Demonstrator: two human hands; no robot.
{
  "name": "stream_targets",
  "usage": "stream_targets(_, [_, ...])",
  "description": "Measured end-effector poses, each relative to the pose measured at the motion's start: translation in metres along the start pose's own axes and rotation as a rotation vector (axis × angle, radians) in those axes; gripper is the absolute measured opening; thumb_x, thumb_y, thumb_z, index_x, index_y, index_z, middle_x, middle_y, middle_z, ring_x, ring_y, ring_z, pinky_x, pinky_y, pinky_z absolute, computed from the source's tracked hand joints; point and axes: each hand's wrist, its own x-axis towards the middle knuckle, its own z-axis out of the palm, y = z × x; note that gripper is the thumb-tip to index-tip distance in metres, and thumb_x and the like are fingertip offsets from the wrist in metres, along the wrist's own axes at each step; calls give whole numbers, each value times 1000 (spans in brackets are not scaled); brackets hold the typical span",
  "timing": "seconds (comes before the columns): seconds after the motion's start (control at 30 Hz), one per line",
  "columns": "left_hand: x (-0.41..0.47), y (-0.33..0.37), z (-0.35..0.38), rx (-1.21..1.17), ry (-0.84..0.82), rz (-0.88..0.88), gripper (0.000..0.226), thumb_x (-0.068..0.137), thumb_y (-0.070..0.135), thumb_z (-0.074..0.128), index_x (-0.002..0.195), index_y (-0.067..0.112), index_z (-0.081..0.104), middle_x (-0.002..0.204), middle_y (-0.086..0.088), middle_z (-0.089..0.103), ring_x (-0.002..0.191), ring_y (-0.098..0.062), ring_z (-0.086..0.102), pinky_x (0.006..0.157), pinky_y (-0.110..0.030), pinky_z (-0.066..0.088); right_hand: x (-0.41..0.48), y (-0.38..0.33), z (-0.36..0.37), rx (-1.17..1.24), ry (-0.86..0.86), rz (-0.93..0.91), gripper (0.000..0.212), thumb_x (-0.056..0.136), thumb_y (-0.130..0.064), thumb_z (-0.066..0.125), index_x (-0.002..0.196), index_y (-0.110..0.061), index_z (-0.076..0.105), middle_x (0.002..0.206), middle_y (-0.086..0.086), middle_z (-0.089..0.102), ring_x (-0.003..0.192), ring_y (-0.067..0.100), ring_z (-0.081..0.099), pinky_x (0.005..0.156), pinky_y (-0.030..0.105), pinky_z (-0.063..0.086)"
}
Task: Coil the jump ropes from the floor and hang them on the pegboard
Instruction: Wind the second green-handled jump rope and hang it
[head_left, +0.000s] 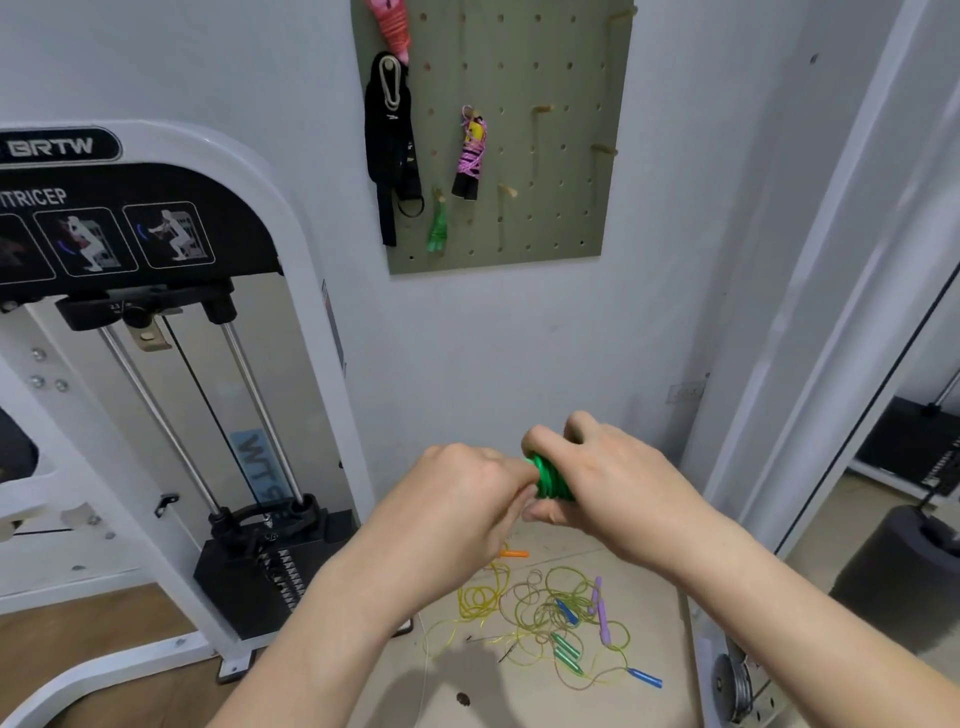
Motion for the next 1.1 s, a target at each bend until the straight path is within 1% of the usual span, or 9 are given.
stream_targets(0.1, [1,5,-1,-160,66,-20,9,92,29,53,90,25,61,68,7,59,64,-16,55,60,-29,40,-5,-6,0,0,18,-57,43,80,-71,34,102,-34,32,89,-2,37,84,24,52,59,32,36])
stream_targets(0.2, [7,9,-5,-378,125,-156,5,82,26,63,87,27,64,67,7,67,61,-12,57,62,-28,48,-7,-9,1,-28,83,-80,58,72,-74,15,102,-35,45,89,-6,47,85,22,60,59,30,35])
stream_targets(0.37, [29,-9,-28,-1009,40,-398,7,75,2,77,74,6,72,52,1,59,47,-7,50,46,-16,39,-13,-12,-16,86,224,-141,52,78,-74,24,107,-38,48,88,-8,61,82,16,61,64,32,45])
stream_targets(0.5, [39,-19,-23,-1394,45,-416,8,70,9,74,65,15,72,44,0,49,36,-6,38,38,-14,26,-14,-10,-30,732,127,-172,37,82,-63,48,99,-32,61,77,-3,64,65,15,56,59,41,49])
stream_targets(0.6, [39,-13,-10,-1725,73,-455,8,65,12,80,71,13,74,40,3,43,30,0,32,32,-10,20,-10,-6,-29,1350,-21,-145,37,81,-49,55,103,-21,67,83,16,66,58,30,53,42,33,45])
stream_targets(0.73, [37,-4,0,-1697,218,-475,13,63,7,81,75,12,76,49,-2,51,38,-4,41,36,-11,31,-6,-3,-17,1779,-243,-105,40,78,-54,57,89,-16,63,69,23,58,42,22,48,43,28,38])
stream_targets(0.87, [38,-2,4,-1472,442,-456,21,64,13,77,84,16,73,63,-6,61,62,-18,51,58,-22,43,1,-6,-1,2148,-450,-177,41,82,-59,57,91,-19,57,72,17,59,44,19,52,45,22,45])
stream_targets(0.97, [40,-6,4,-1646,508,-473,33,63,9,79,95,11,70,69,-6,60,66,-19,55,67,-27,49,8,-14,2,2253,-540,-310,38,89,-55,50,96,-18,54,75,16,60,47,18,54,46,22,45])
stream_targets(1.1, [36,-8,8,-1945,482,-439,66,54,25,92,113,8,66,66,-8,49,55,-15,48,62,-28,45,15,-26,6,2249,-590,-374,36,91,-52,48,96,-17,53,75,17,60,47,17,55,44,22,45])
